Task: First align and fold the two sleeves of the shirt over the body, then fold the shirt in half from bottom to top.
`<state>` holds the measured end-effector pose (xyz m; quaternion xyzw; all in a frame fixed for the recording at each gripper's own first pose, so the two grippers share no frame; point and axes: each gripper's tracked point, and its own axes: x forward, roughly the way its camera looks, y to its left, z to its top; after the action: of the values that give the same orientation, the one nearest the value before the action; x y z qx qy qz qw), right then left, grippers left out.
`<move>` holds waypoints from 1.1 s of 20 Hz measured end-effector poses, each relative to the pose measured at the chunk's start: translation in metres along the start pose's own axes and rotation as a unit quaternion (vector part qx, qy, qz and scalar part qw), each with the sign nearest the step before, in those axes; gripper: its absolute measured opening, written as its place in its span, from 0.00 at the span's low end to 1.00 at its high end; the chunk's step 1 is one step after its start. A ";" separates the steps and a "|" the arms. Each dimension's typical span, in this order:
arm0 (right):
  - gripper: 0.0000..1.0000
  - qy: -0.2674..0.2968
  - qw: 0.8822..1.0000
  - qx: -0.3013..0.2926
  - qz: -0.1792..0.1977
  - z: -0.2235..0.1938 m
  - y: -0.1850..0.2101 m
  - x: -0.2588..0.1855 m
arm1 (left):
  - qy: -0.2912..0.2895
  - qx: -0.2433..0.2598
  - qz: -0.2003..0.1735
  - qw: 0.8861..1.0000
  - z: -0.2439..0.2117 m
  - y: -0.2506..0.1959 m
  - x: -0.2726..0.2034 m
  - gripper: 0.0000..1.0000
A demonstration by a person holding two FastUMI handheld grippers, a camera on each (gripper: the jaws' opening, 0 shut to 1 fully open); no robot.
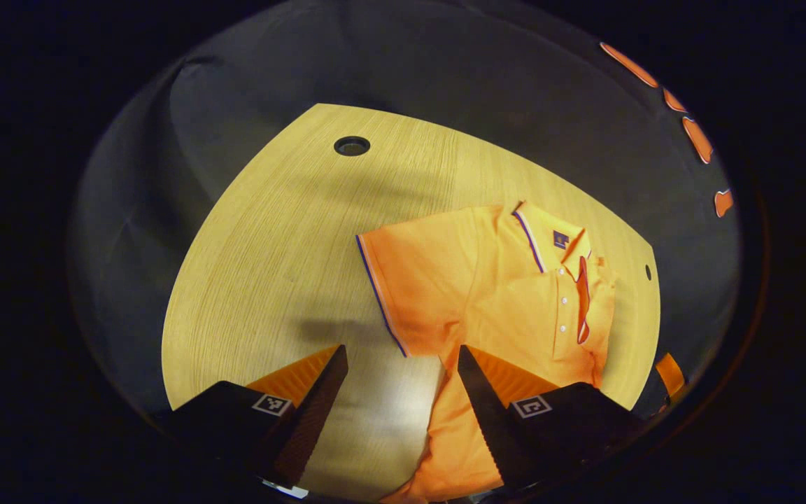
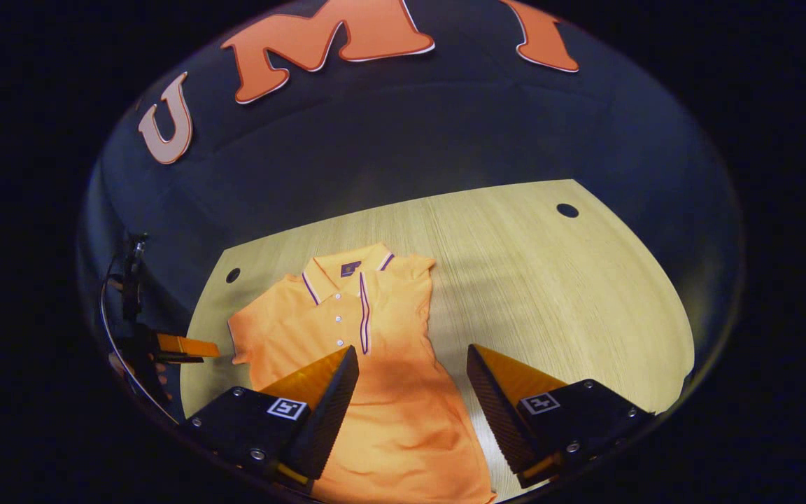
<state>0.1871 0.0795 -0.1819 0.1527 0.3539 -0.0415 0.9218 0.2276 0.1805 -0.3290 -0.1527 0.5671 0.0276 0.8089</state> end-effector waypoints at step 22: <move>0.95 -0.128 0.987 0.002 -0.094 -0.010 -0.067 -0.129 | 0.046 0.038 0.051 0.997 0.033 -0.018 0.078 0.13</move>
<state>0.0717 0.0147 -0.1205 0.1145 0.2457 -0.1480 0.9511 0.2889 0.1628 -0.3872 -0.0940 0.6112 0.0401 0.7849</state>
